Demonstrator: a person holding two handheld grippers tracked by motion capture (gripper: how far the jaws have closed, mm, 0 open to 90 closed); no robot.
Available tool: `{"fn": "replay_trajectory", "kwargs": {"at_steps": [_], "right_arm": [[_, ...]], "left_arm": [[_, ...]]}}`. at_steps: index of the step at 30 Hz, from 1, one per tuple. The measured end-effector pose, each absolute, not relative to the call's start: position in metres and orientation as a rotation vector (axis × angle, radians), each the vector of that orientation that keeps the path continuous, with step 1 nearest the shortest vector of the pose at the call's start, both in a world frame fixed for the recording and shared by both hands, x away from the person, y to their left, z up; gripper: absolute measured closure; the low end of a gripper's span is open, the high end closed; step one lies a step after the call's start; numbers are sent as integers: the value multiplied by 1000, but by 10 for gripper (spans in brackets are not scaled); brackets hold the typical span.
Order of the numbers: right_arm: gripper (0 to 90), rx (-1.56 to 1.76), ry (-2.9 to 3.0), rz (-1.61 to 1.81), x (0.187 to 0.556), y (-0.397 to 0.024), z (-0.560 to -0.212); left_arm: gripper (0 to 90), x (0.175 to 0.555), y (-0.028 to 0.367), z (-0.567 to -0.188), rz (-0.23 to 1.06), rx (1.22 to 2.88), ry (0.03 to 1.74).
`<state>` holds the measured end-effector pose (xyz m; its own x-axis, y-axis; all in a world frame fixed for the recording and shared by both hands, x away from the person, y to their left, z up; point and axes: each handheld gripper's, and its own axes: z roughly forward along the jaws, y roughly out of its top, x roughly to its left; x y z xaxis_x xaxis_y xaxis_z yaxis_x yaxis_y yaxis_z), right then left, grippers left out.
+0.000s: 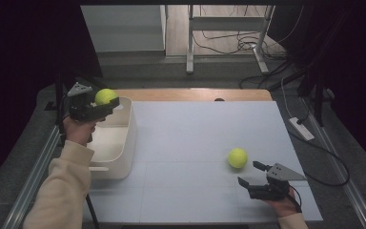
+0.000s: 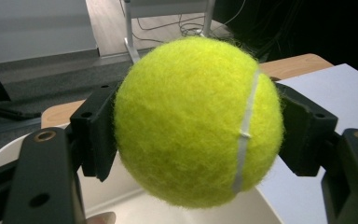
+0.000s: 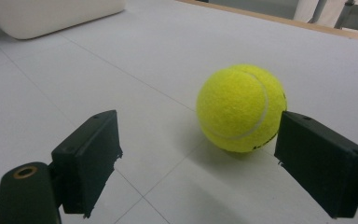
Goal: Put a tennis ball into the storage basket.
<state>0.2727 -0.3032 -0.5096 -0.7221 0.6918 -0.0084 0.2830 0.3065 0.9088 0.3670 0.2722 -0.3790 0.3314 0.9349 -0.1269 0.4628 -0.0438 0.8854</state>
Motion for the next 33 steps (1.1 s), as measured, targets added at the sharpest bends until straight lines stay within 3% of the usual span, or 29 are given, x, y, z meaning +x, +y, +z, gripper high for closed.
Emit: {"fn": "replay_trajectory", "kwargs": {"at_steps": [33], "right_arm": [[141,868,2183,1391,273,-302,-510]], "left_arm": [[260,378,281,-400,612,1749,1395]]}}
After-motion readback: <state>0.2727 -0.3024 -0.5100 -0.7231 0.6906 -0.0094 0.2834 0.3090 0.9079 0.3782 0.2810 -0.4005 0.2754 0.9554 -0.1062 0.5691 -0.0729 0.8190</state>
